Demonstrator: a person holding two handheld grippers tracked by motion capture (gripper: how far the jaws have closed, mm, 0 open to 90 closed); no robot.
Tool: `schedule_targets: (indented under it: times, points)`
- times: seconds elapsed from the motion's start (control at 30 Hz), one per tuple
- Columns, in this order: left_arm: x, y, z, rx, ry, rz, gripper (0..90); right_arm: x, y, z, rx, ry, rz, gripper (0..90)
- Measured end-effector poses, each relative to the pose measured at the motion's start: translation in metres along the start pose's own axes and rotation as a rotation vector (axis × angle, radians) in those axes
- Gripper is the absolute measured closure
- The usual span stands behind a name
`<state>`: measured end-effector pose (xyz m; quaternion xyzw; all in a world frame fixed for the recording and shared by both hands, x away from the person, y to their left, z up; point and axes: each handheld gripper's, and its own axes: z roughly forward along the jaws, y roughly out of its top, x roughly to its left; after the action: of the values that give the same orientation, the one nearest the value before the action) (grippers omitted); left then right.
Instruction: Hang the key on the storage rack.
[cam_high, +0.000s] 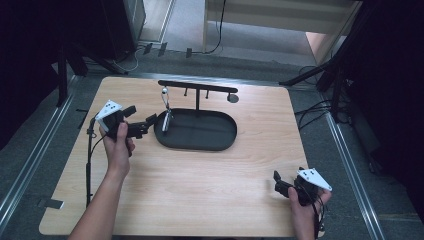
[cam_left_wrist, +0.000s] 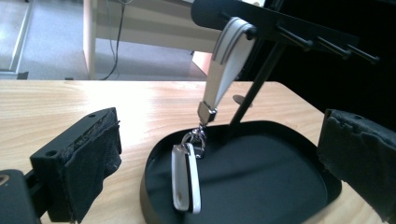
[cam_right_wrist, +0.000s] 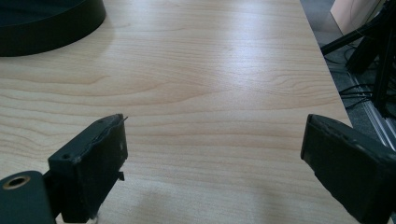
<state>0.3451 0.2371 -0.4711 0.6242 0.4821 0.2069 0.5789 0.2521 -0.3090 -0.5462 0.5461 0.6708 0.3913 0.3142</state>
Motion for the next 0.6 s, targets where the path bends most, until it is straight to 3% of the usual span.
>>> schedule_targets:
  times: [0.27,0.6]
  points:
    - [-0.001,-0.007,-0.023,0.008,0.035,0.031,0.0,0.001,0.000,0.000,0.004,-0.004,-0.007,7.1]
    - [0.003,-0.020,-0.057,0.026,0.034,0.049,0.0,0.002,0.000,0.001,0.006,-0.008,-0.014,7.1]
